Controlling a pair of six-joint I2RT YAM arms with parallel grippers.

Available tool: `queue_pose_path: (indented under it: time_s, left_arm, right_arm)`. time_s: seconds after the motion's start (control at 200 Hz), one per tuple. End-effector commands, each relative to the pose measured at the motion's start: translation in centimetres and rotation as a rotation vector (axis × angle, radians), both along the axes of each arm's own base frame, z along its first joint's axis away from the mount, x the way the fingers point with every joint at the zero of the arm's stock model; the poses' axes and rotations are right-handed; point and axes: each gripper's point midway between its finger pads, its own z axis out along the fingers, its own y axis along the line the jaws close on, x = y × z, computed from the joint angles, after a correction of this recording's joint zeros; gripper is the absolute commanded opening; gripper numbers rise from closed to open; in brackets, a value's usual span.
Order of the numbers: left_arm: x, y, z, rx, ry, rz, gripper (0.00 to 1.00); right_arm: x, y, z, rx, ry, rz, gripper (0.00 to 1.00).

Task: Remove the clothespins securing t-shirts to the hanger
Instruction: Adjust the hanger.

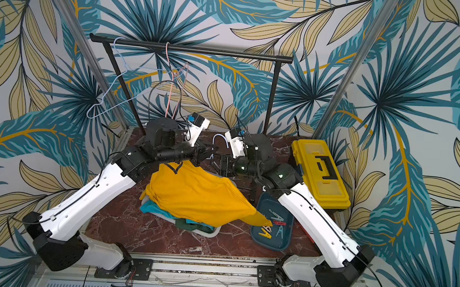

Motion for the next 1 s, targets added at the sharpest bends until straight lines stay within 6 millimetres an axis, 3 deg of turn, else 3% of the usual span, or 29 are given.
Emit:
queue_pose_path:
  time_s: [0.0, 0.24, 0.27, 0.34, 0.446, 0.551, 0.741, 0.886, 0.996]
  left_arm:
    - [-0.7, -0.4, 2.7, -0.06, -0.039, -0.023, 0.0]
    - [-0.8, -0.5, 2.9, -0.066, -0.037, -0.022, 0.0]
    - [-0.8, -0.5, 2.8, -0.065, -0.035, -0.018, 0.05]
    - [-0.6, -0.2, 2.7, -0.063, -0.031, 0.005, 0.26]
    - [-0.1, 0.5, 1.8, -0.04, -0.009, 0.059, 0.74]
    - [0.6, 1.8, 0.6, -0.002, 0.023, 0.146, 1.0]
    - [1.8, 6.2, -1.7, 0.034, 0.1, 0.36, 1.0]
    - [2.2, 10.4, -5.6, 0.107, 0.205, 0.547, 1.0]
    - [1.8, 11.4, -8.7, 0.165, 0.305, 0.579, 0.99]
  right_arm:
    - [0.4, 0.7, 0.3, 0.0, -0.02, 0.012, 0.42]
    - [0.8, 1.5, 1.0, 0.034, -0.044, 0.033, 0.1]
    - [0.9, 1.5, 1.1, 0.038, -0.05, 0.029, 0.05]
    - [0.9, 1.3, 1.4, 0.041, -0.067, 0.021, 0.03]
    - [0.5, 1.0, 1.9, 0.056, -0.101, 0.023, 0.0]
    - [0.0, 0.5, 2.1, 0.07, -0.136, 0.022, 0.0]
    - [-0.7, -0.9, 1.9, 0.059, -0.179, -0.011, 0.0]
    - [-1.1, -1.7, 2.1, 0.07, -0.209, -0.034, 0.0]
    - [-1.3, -1.7, 2.2, 0.072, -0.208, -0.029, 0.0]
